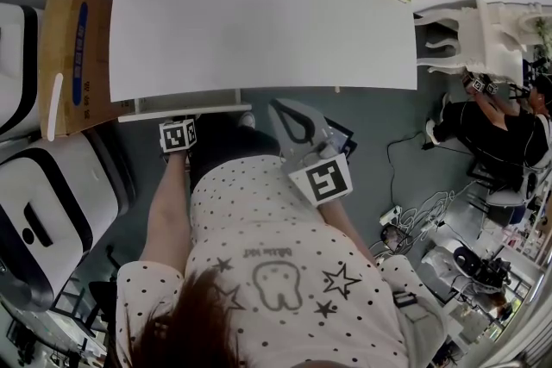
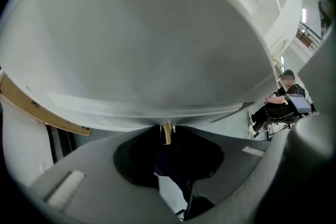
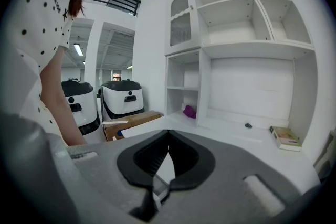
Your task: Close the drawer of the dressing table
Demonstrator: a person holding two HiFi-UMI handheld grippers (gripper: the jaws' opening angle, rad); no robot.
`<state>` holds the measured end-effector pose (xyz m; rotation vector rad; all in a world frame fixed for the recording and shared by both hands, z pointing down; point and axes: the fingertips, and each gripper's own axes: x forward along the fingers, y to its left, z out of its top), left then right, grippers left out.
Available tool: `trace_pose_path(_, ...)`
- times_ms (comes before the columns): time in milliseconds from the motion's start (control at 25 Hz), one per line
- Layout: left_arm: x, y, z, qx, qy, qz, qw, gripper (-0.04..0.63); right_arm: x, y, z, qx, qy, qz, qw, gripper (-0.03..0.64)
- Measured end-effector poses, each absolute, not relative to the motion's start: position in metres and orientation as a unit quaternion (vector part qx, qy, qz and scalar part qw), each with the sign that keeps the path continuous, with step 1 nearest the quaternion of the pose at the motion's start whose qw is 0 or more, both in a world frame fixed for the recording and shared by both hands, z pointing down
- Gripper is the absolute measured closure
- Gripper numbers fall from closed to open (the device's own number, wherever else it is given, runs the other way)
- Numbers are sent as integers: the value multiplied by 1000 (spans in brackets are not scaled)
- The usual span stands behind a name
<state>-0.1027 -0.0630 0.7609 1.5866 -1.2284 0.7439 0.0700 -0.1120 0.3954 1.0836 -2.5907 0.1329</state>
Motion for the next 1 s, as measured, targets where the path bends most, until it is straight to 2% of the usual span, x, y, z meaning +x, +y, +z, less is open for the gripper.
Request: trace_pose_path(1000,-108,-76,761,638,-520,310,477,503,78,-125,399,386,-906,58,163,621)
